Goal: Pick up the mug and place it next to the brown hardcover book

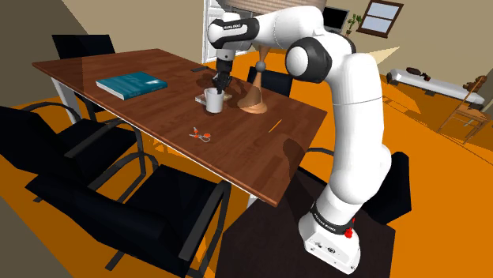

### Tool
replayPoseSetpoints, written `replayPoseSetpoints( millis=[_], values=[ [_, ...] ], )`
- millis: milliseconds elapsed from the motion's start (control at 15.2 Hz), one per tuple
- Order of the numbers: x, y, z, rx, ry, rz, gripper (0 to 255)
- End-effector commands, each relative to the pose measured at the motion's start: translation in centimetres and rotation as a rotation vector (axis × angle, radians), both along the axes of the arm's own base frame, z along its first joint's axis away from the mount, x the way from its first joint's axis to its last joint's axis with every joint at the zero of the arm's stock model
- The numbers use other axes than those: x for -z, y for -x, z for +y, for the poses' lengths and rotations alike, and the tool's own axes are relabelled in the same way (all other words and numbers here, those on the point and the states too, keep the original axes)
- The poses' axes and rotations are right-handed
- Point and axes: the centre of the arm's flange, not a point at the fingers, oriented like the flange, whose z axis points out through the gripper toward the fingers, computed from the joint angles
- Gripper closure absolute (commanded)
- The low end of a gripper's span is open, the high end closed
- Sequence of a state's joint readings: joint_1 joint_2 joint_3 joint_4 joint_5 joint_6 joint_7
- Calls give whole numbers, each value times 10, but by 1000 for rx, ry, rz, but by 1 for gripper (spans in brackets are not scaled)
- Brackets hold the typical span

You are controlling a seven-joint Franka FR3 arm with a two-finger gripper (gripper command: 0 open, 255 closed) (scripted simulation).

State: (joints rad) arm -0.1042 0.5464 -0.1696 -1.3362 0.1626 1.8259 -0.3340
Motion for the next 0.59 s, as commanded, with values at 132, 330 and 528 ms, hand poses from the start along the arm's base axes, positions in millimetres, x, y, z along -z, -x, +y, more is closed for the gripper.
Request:
replayPoseSetpoints(
  millis=[132, 330, 528],
  values=[
    [20, 1, 0, 0, 0, -1, 255],
    [36, 1, 0, 0, 0, -1, 255],
    [52, 1, 0, 0, 0, -1, 255]
  ],
)
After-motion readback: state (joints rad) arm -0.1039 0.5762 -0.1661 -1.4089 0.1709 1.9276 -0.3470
